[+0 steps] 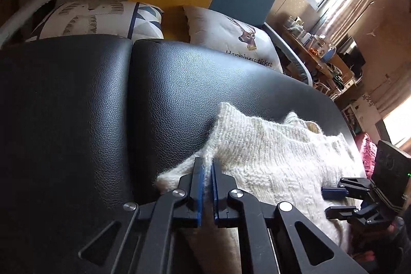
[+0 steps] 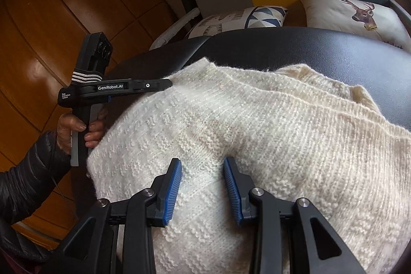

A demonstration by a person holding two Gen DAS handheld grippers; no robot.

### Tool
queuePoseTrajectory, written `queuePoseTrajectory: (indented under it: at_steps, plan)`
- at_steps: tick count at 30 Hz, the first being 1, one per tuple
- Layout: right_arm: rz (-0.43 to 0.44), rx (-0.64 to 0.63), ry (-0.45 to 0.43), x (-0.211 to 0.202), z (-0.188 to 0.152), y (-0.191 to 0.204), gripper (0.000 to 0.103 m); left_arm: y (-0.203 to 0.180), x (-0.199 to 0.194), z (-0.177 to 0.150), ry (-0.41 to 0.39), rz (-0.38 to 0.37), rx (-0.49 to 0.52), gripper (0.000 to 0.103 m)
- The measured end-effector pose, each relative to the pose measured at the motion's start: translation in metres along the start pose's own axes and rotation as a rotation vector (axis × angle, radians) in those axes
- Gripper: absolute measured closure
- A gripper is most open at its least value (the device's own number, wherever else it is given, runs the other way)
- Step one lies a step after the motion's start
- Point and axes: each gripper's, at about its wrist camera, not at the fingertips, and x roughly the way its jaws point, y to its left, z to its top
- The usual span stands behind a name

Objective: Fold clothes

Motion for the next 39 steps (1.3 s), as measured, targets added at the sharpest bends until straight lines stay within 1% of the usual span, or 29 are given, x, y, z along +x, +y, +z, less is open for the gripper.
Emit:
queuePoseTrajectory:
  at_steps: [1,3,5,6,7,8,9,10,11,14,15,16,17,19,21,24,25,26,28,29,31,33,34,35,36,38,39]
  plan:
    - [0.0,0.008,-0.007,-0.003,0.001,-0.001,0.068,-0.001,-0.004,0.0,-0.005,0.003,-0.003,0.092]
    - [-0.001,0.023,-0.02,-0.009,0.002,-0.003,0.068,-0.005,-0.015,-0.001,-0.032,0.041,-0.007,0.088]
    - [-0.008,0.039,-0.034,-0.017,0.002,-0.006,0.066,-0.016,-0.029,-0.002,-0.096,0.071,0.006,0.088]
    - [-0.022,0.047,-0.042,-0.023,0.0,-0.009,0.066,-0.022,-0.037,-0.004,-0.122,0.064,0.021,0.087]
    - [-0.042,0.054,-0.049,-0.03,-0.002,-0.012,0.066,-0.03,-0.044,-0.008,-0.133,0.035,0.042,0.081]
    - [-0.067,0.061,-0.056,-0.038,-0.005,-0.016,0.066,-0.039,-0.05,-0.013,-0.139,0.012,0.067,0.073]
    - [-0.094,0.066,-0.059,-0.045,-0.009,-0.02,0.066,-0.049,-0.052,-0.019,-0.14,0.004,0.103,0.068]
    - [-0.124,0.072,-0.059,-0.051,-0.012,-0.024,0.066,-0.059,-0.053,-0.026,-0.14,0.0,0.142,0.06]
    - [-0.15,0.079,-0.06,-0.056,-0.016,-0.029,0.066,-0.067,-0.048,-0.033,-0.123,0.012,0.181,0.058]
    - [-0.231,0.104,-0.067,-0.071,-0.026,-0.047,0.066,-0.089,-0.03,-0.054,-0.057,0.058,0.296,0.058]
    - [-0.273,0.098,-0.061,-0.071,-0.028,-0.051,0.067,-0.092,-0.024,-0.06,-0.042,0.085,0.314,0.058]
    - [-0.317,0.088,-0.046,-0.069,-0.03,-0.055,0.069,-0.091,-0.017,-0.065,-0.031,0.1,0.31,0.057]
    - [-0.335,0.089,-0.044,-0.068,-0.032,-0.058,0.07,-0.089,-0.011,-0.069,-0.021,0.113,0.301,0.056]
    - [-0.326,0.107,-0.058,-0.067,-0.033,-0.062,0.07,-0.081,-0.006,-0.071,-0.026,0.102,0.243,0.055]
    - [-0.33,0.102,-0.058,-0.068,-0.032,-0.061,0.07,-0.08,-0.009,-0.076,-0.022,0.1,0.218,0.055]
    - [-0.291,0.132,-0.069,-0.077,-0.032,-0.062,0.068,-0.08,-0.015,-0.083,-0.012,0.098,0.186,0.055]
    - [-0.262,0.153,-0.083,-0.083,-0.031,-0.063,0.068,-0.081,-0.018,-0.086,-0.009,0.091,0.176,0.055]
    - [-0.233,0.174,-0.097,-0.09,-0.031,-0.064,0.066,-0.081,-0.02,-0.088,-0.006,0.082,0.167,0.055]
    - [-0.191,0.209,-0.135,-0.11,-0.031,-0.066,0.065,-0.079,-0.031,-0.093,-0.008,0.054,0.128,0.055]
    - [-0.179,0.225,-0.156,-0.123,-0.034,-0.068,0.065,-0.076,-0.038,-0.092,-0.019,0.029,0.094,0.056]
    - [-0.189,0.26,-0.18,-0.144,-0.047,-0.073,0.064,-0.059,-0.054,-0.093,-0.06,0.008,-0.004,0.055]
    - [-0.22,0.28,-0.184,-0.16,-0.062,-0.075,0.064,-0.041,-0.071,-0.095,-0.102,-0.009,-0.104,0.052]
    - [-0.246,0.279,-0.176,-0.165,-0.069,-0.076,0.064,-0.033,-0.079,-0.096,-0.123,-0.018,-0.154,0.046]
    - [-0.269,0.277,-0.172,-0.17,-0.075,-0.077,0.064,-0.022,-0.086,-0.097,-0.139,-0.009,-0.189,0.043]
    - [-0.288,0.273,-0.171,-0.173,-0.08,-0.076,0.064,-0.013,-0.09,-0.099,-0.142,-0.013,-0.221,0.041]
    - [-0.306,0.255,-0.179,-0.177,-0.084,-0.075,0.064,0.003,-0.095,-0.102,-0.132,-0.03,-0.282,0.028]
    - [-0.32,0.239,-0.179,-0.176,-0.082,-0.074,0.064,0.01,-0.096,-0.103,-0.122,-0.039,-0.309,0.026]
